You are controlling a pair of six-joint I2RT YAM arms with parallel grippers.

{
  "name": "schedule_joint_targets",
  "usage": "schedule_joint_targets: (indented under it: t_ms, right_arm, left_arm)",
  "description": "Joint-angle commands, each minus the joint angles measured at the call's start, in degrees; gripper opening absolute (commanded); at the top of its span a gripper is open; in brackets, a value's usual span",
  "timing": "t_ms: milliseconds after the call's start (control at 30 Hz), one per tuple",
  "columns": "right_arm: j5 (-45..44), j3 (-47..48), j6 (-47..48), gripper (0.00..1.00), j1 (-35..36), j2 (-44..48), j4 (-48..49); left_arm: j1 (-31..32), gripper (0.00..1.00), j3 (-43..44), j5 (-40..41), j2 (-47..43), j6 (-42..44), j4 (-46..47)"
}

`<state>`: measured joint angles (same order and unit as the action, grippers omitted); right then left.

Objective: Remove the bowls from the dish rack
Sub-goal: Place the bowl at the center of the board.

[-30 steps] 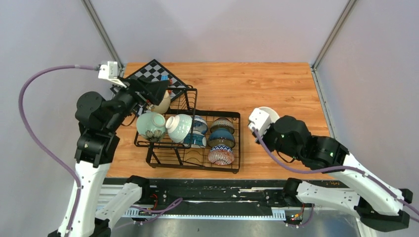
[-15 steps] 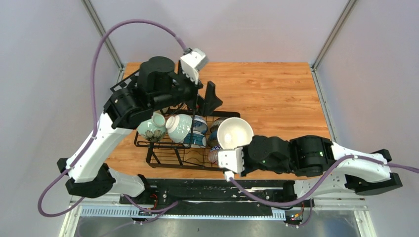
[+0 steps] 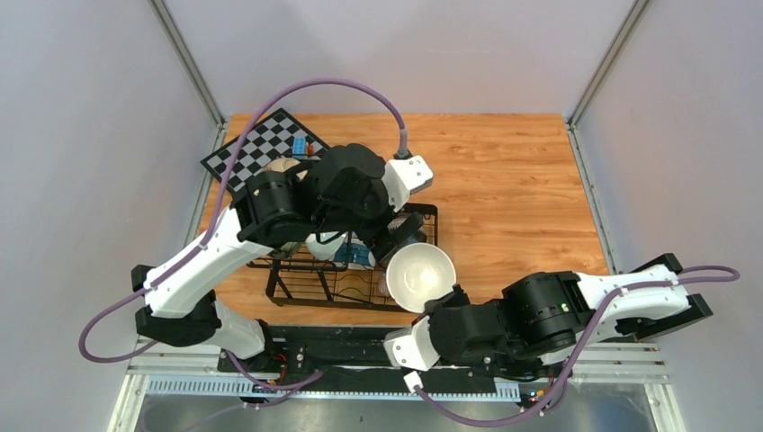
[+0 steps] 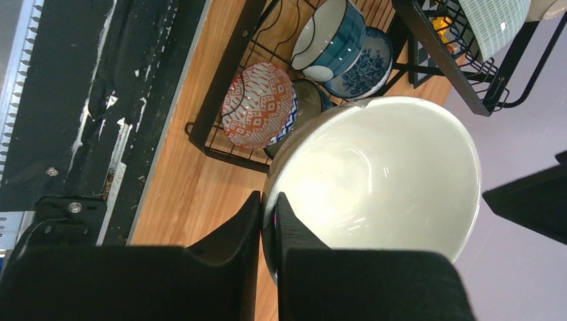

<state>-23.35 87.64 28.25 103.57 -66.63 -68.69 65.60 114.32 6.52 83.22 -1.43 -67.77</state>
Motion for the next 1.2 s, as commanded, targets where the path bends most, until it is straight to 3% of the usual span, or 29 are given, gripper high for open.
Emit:
schedule_joint_targets:
  t_ms: [0,333,533,567,700,867,1033,1167]
  right_arm:
    - [-5.7,1.26,-0.13,0.0,0.86,0.88,-1.57]
    - [-4.02,1.06,-2.58,0.0,0.85,2.64,-1.47]
    - [-3.81,1.58,-2.78,0.0,0.85,2.48,-1.57]
    - [-3.8,1.6,-2.81,0.0,0.85,2.47,-1.59]
    - [-3.7,0.61,-3.51,0.0,0.76,2.83,-1.54]
    - [-3.82,-0.95,-5.33,0.0,0.46,3.96,-1.38]
    - [-2.46,-1.92,-5.55,0.0,-0.94,4.34,-0.48]
    - [-1.51,-1.99,-4.56,0.0,-2.05,3.72,0.11]
  left_arm:
    - [1.91,0.83,-1.01,4.39,1.5,0.43,-3.86]
    - [4.5,0.7,-0.72,5.46,4.65,-1.11,-4.98]
    - [5.29,0.53,0.64,5.08,6.37,-1.03,-5.31]
    - [5.44,0.54,0.9,5.26,6.57,-1.1,-5.28]
    - [5.5,0.76,2.87,9.58,6.63,-1.79,-5.36]
    - [5.51,0.96,6.4,12.68,4.2,-1.56,-4.42]
    - [5.5,0.99,7.98,5.96,2.47,-1.96,-3.06]
    - [5.53,0.99,4.24,1.2,1.11,-2.43,-1.49]
